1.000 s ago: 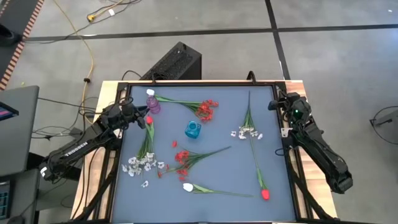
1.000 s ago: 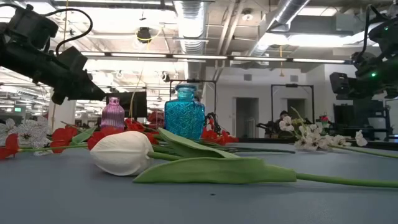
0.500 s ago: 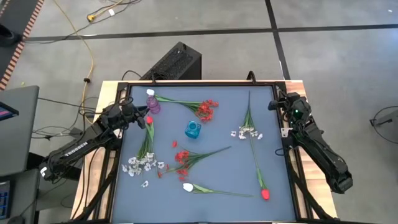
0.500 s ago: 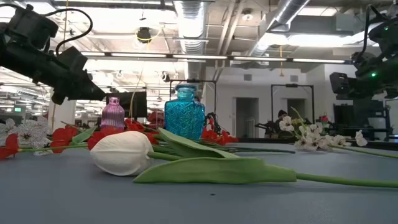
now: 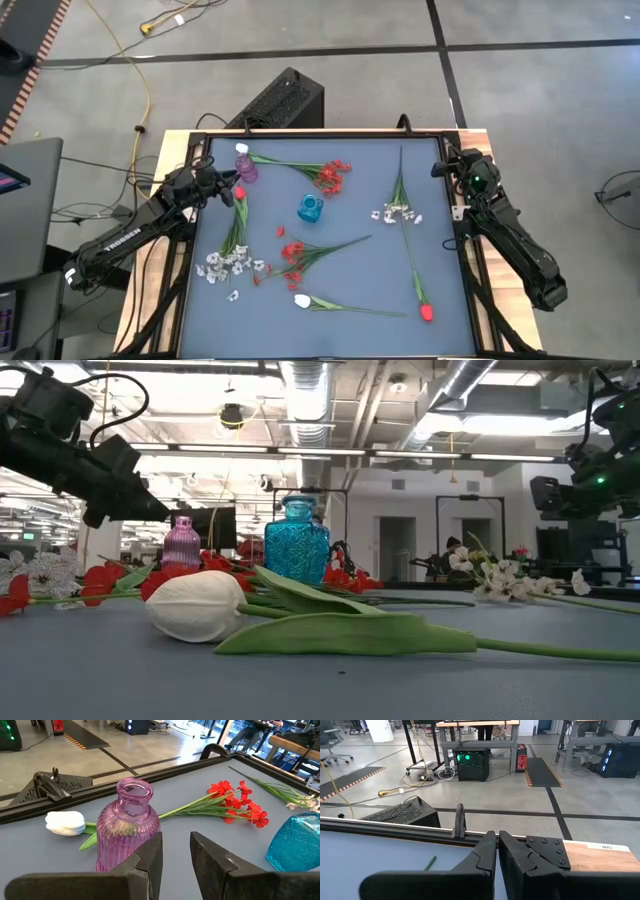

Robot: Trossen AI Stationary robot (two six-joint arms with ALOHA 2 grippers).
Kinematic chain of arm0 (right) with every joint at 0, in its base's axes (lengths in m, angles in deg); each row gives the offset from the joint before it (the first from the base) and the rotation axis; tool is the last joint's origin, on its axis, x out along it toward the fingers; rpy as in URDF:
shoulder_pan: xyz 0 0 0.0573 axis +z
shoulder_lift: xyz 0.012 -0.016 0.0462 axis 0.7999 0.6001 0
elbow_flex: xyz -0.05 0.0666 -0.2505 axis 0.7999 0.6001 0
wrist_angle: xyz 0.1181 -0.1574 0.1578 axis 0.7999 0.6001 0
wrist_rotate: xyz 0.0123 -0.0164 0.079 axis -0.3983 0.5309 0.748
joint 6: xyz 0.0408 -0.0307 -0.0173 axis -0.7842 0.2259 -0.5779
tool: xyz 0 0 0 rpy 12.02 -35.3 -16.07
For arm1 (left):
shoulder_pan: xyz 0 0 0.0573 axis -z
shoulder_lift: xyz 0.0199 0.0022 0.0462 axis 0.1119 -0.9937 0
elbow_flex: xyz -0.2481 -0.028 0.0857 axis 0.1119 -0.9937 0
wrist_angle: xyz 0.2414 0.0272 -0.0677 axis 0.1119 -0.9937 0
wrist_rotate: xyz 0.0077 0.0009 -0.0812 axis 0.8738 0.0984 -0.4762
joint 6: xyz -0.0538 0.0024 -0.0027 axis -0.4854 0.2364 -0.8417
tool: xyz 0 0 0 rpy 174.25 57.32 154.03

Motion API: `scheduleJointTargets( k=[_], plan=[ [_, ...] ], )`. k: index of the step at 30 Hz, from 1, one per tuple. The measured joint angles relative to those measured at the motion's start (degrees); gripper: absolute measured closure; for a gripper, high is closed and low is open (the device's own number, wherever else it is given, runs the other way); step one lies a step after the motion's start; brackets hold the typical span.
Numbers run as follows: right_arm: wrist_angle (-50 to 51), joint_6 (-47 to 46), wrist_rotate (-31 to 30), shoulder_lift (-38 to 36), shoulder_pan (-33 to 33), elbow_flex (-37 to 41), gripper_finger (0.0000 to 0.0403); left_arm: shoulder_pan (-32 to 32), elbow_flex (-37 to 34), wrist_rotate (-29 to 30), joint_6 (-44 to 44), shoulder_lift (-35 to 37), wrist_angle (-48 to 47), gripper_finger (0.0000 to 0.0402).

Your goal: Sort flowers into vase by color

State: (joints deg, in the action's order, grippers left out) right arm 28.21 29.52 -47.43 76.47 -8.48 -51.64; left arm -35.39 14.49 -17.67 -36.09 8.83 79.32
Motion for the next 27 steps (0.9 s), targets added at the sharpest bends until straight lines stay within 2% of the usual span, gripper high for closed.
scheduleJointTargets(
  k=[15,18,23,27],
  plan=[
    [0.00,0.02,0.00,0.01,0.01,0.00,0.0353,0.01,-0.01,-0.44,-2.04,-0.01,0.15,0.0314],
    [0.00,0.02,0.00,-0.01,0.02,-0.01,0.0353,-0.01,-0.01,-1.85,-10.44,0.01,0.24,0.0314],
    [0.00,0.00,0.00,-0.02,0.00,0.00,0.0353,0.00,-0.01,-4.18,-29.51,-0.01,0.36,0.0314],
    [0.00,0.00,0.00,0.01,-0.01,-0.02,0.0353,-0.01,-0.01,-4.71,-38.68,0.00,0.37,0.0314]
  ],
)
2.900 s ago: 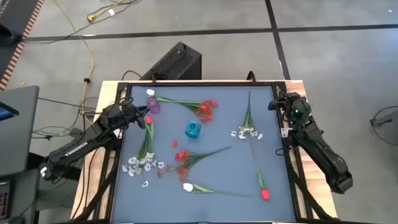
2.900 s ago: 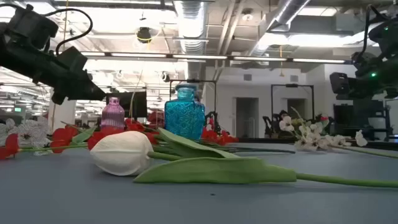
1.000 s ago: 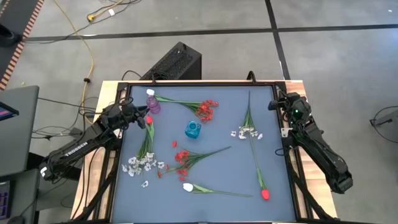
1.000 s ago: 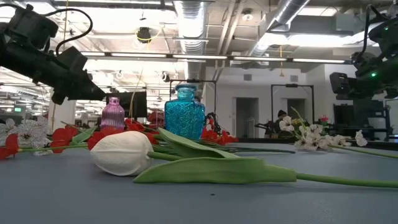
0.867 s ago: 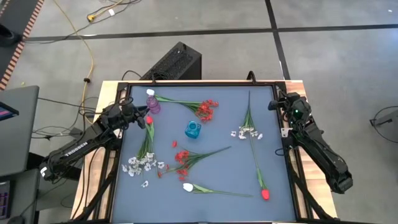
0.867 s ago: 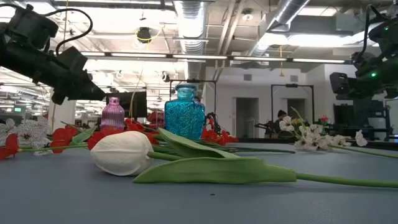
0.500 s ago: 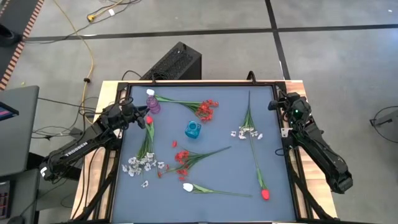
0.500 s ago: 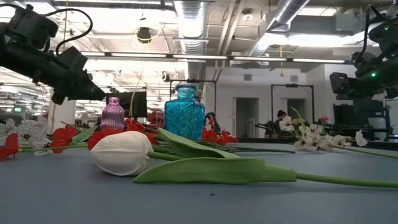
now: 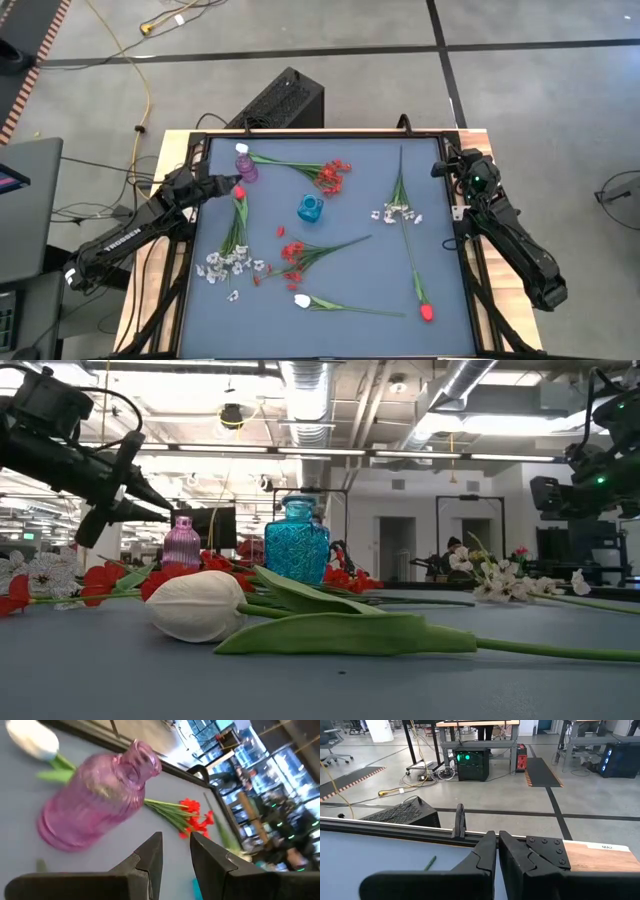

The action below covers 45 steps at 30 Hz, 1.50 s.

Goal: Sort flowers into vase by color
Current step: Put the bottom red flowers into the purple vase

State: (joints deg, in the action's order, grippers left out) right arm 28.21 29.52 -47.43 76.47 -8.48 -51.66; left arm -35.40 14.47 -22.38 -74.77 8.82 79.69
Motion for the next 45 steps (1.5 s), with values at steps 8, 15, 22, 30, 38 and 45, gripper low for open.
scheduleJointTargets(
  k=[8,15,22,30,38,45],
  plan=[
    [-0.26,-19.59,7.32,-0.02,0.02,-0.05,0.0353,0.02,-0.32,-9.82,2.81,0.01,3.64,0.0314],
    [-2.82,-41.47,15.28,0.00,0.11,-0.50,0.0353,0.02,-0.26,-13.76,3.95,0.01,10.85,0.0317],
    [-6.11,-51.34,17.67,-0.02,0.09,-0.52,0.0353,0.01,4.16,-13.71,10.29,-0.01,10.90,0.0333],
    [-23.11,-50.60,25.54,-0.02,0.07,-0.61,0.0353,-0.02,12.15,-14.16,16.55,-0.01,0.50,0.0351],
    [-34.32,-48.24,35.97,-0.02,0.11,-5.27,0.0353,-0.02,22.37,-13.49,22.08,-1.77,-9.23,0.0354],
    [-31.29,-41.63,45.98,0.04,0.36,-14.98,0.0353,-0.02,31.70,-13.71,26.91,-9.35,-14.24,0.0354]
  ],
)
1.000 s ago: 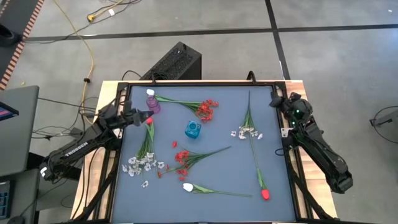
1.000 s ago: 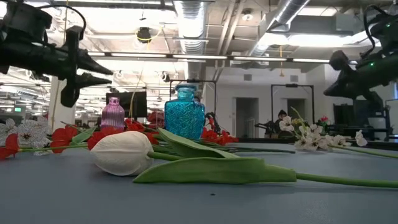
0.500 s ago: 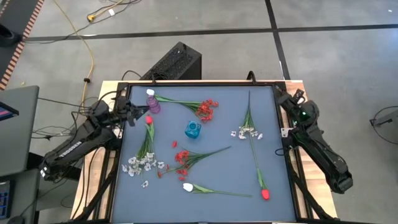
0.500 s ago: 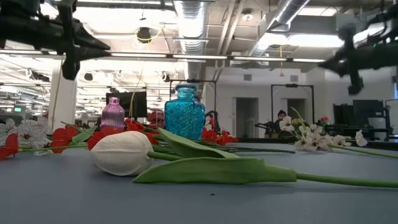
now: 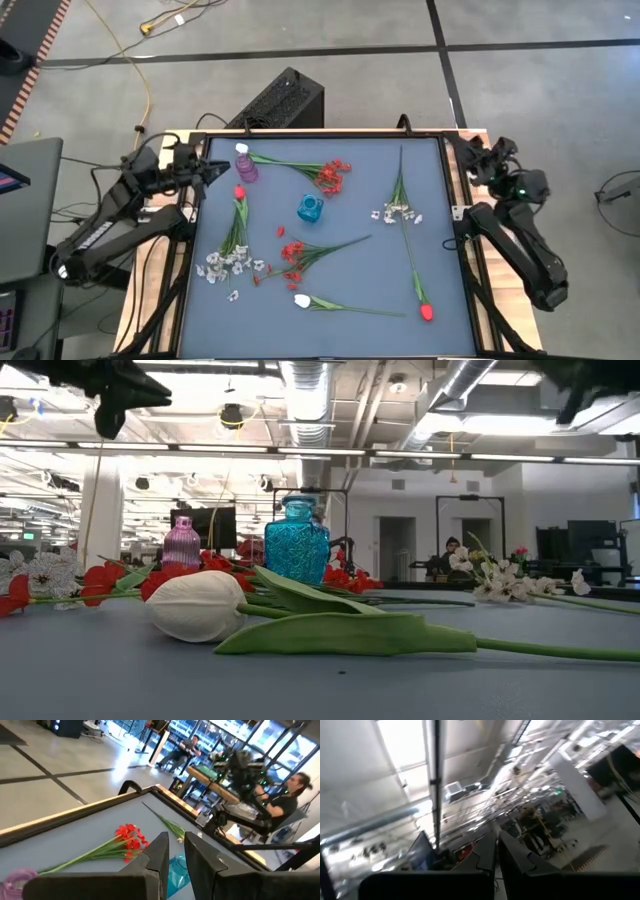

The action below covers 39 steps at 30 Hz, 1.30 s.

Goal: Sort flowers into vase by color
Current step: Put the bottom red flowers into the purple vase

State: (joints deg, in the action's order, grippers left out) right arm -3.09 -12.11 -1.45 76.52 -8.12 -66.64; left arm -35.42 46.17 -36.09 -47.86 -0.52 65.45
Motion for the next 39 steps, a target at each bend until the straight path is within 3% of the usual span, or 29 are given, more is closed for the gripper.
scheduleJointTargets(
  k=[7,14,19,24,29,39],
  plan=[
    [4.74,4.56,3.54,3.86,2.05,-11.00,0.0353,0.02,8.98,-0.50,6.39,-9.83,-4.49,0.0354],
    [6.04,7.70,9.65,17.10,5.01,-19.75,0.0353,0.02,13.91,-0.50,10.72,-17.26,-6.50,0.0354],
    [6.15,8.75,14.82,26.51,11.37,-25.50,0.0353,0.02,15.43,-3.30,10.81,-19.60,-6.83,0.0354],
    [6.21,16.64,13.00,33.00,21.20,-30.41,0.0353,0.04,15.60,-4.70,9.98,-19.11,-7.89,0.0354],
    [13.74,26.14,6.27,38.57,29.27,-34.19,0.0353,0.04,15.62,-4.27,9.87,-18.45,-8.01,0.0354],
    [16.40,29.52,3.33,54.40,45.00,-37.02,0.0353,0.04,15.62,-4.96,10.03,-18.36,-7.92,0.0354]
  ],
)
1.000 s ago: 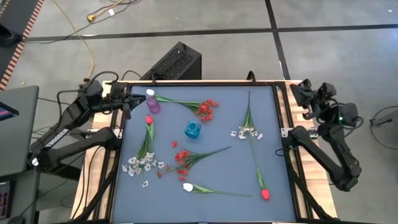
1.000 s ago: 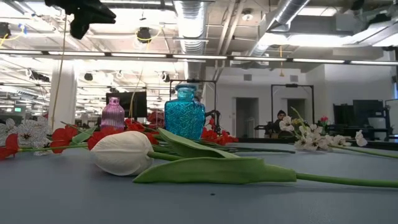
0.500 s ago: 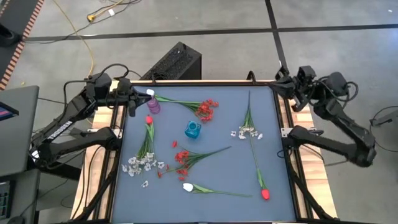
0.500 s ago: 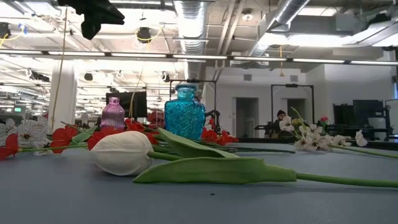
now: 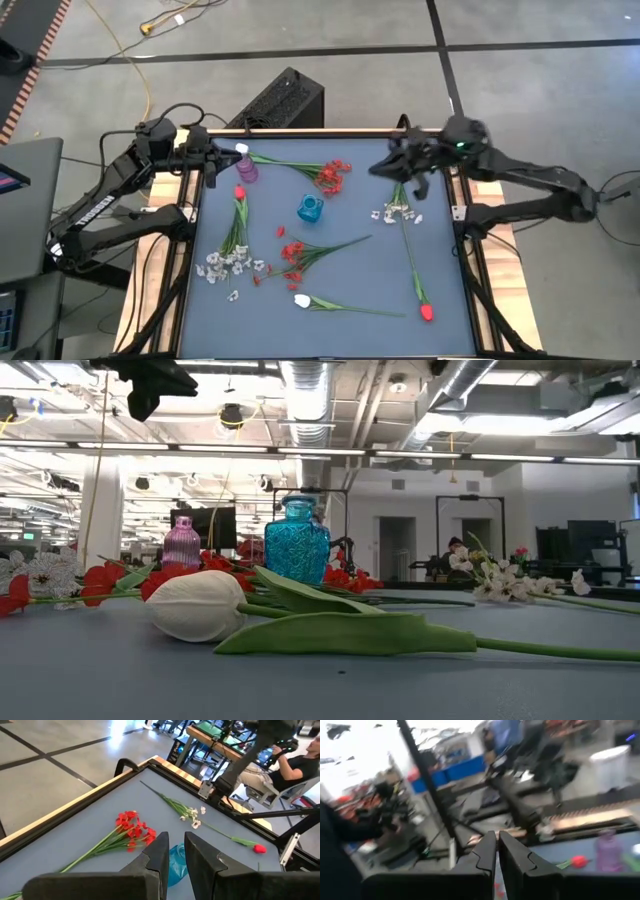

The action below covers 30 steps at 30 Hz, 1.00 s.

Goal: Sort flowers into vase by color
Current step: Put the bottom red flowers into the purple vase

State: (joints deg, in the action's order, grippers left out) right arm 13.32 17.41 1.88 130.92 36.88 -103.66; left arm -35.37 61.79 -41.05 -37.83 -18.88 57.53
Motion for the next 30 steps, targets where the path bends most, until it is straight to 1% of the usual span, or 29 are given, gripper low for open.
scheduleJointTargets(
  k=[3,6,8,12,15,20,23,25,28,30],
  plan=[
    [2.09,3.21,-0.19,4.95,4.37,-1.27,0.0353,0.00,0.00,-2.96,2.11,-0.04,-0.04,0.0354],
    [3.89,3.67,-2.55,9.53,7.23,-2.45,0.0353,0.00,0.00,-6.73,5.50,-0.02,-0.58,0.0354],
    [5.18,3.69,-2.81,12.34,8.40,-2.97,0.0353,0.10,0.00,-8.00,7.02,-0.03,-1.85,0.0354],
    [8.54,3.71,-3.04,18.01,10.11,-3.99,0.0353,0.85,0.00,-8.15,7.02,-0.02,-4.22,0.0354],
    [13.31,6.43,-3.10,21.89,12.22,-5.41,0.0353,2.08,0.00,-8.54,5.49,-0.07,-6.76,0.0354],
    [23.29,12.50,-9.01,28.57,16.51,-8.92,0.0345,5.57,0.00,-9.63,6.79,-0.02,-7.72,0.0341],
    [26.67,14.21,-12.17,32.58,18.93,-11.79,0.0328,8.76,0.00,-10.04,6.44,0.00,-7.67,0.0319],
    [28.46,14.20,-13.06,35.73,20.31,-13.66,0.0310,11.51,0.00,-10.00,6.10,0.00,-8.21,0.0301],
    [31.07,15.01,-16.21,40.15,22.41,-16.42,0.0275,16.04,-0.02,-8.97,4.71,-0.50,-8.69,0.0273],
    [32.89,15.45,-20.28,42.72,23.47,-18.23,0.0248,18.91,-0.03,-8.01,4.05,-0.90,-8.51,0.0258]
  ],
)
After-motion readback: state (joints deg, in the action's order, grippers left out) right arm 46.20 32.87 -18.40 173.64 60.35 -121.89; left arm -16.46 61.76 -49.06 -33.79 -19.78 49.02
